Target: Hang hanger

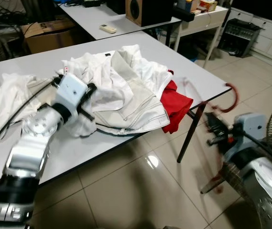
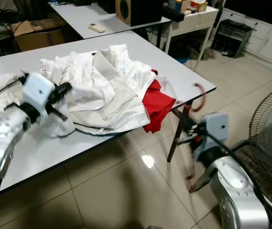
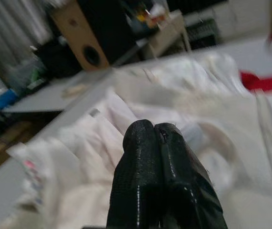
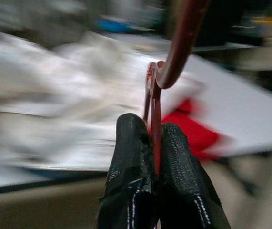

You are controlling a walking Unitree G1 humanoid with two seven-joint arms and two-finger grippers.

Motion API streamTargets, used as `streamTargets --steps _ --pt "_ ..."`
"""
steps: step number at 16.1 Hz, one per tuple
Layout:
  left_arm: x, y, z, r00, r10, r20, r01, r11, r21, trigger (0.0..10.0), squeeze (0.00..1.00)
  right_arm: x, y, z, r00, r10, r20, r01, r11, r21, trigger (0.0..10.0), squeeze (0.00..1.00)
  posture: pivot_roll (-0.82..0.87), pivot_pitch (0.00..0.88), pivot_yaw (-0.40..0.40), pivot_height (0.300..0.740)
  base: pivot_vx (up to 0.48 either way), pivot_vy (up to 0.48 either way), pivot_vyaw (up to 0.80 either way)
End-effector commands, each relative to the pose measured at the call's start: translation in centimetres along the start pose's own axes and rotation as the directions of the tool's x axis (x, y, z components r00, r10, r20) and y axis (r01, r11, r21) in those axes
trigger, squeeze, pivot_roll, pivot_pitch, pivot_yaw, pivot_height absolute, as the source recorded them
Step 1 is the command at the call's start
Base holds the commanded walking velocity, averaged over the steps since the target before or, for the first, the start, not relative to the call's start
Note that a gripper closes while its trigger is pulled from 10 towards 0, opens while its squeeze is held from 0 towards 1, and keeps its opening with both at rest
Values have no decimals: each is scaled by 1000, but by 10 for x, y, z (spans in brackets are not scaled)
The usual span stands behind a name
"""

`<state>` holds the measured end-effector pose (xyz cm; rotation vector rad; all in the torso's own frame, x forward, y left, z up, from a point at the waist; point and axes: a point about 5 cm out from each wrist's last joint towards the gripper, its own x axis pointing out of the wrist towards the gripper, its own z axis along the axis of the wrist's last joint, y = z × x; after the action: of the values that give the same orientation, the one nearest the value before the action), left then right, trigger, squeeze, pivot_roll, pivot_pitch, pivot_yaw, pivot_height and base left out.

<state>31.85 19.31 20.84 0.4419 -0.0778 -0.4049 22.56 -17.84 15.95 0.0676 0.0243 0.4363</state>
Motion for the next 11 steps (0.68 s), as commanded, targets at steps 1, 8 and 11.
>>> streamTargets --steps 1,8,11 --pt "2 10 16 997 43 66 -42 999 -19 0 0 -4 16 6 987 161 3 -161 987 30 10000 0 -111 0 24 740 0 0 0" --pt "1 20 38 985 71 157 -63 996 -59 0 0 -11 33 -3 935 353 -46 -345 930 126 10000 0 -79 0 17 740 0 0 0" --pt "-1 9 39 986 -54 160 62 997 -43 0 0 5 32 -5 918 397 -17 -389 907 163 10000 0 -58 0 15 740 0 0 0"
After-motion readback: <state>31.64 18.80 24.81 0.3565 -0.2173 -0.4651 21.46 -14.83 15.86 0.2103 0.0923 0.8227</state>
